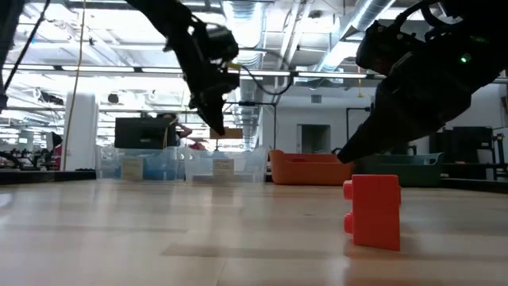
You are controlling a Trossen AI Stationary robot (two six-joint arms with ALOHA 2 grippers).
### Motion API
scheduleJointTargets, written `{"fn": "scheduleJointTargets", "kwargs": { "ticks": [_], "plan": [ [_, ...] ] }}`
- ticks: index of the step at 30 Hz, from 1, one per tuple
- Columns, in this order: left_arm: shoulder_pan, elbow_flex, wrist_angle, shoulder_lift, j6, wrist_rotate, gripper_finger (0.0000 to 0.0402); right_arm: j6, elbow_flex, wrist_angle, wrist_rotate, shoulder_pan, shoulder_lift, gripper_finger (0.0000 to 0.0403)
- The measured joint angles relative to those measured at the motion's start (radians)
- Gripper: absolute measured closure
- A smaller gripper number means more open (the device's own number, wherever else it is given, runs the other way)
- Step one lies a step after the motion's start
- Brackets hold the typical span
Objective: Sort blocks
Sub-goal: Put the brown block into the right transparent bin, then put the orange game piece into the blue bin
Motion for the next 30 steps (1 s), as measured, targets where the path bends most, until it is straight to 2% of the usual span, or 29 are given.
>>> {"fn": "scheduleJointTargets", "kwargs": {
  "ticks": [5,8,13,18,21,25,30],
  "plan": [
    [0.107,0.14,-0.1,0.134,0.03,0.027,0.0346,0.002,0.0,-0.004,0.0,0.003,0.0,0.0132],
    [0.146,0.189,-0.159,0.207,0.031,0.019,0.0328,0.011,0.0,-0.004,0.0,0.009,0.0,0.0132],
    [0.171,0.232,-0.185,0.235,0.034,0.011,0.0247,0.018,0.0,-0.006,0.0,0.017,0.0,0.0132],
    [0.147,0.253,-0.219,0.194,0.084,0.02,0.018,0.019,0.0,-0.01,0.001,0.016,0.0,0.0132],
    [0.077,0.256,-0.231,0.134,0.176,0.04,0.017,0.017,0.0,-0.015,0.022,0.023,-0.001,0.0132],
    [-0.112,0.227,-0.219,0.082,0.254,0.035,0.0172,0.012,0.0,-0.06,0.11,0.055,-0.044,0.0132],
    [-0.337,0.197,-0.13,0.086,0.031,0.035,0.0173,0.18,0.0,-0.297,0.115,0.103,-0.124,0.0132]
  ]
}}
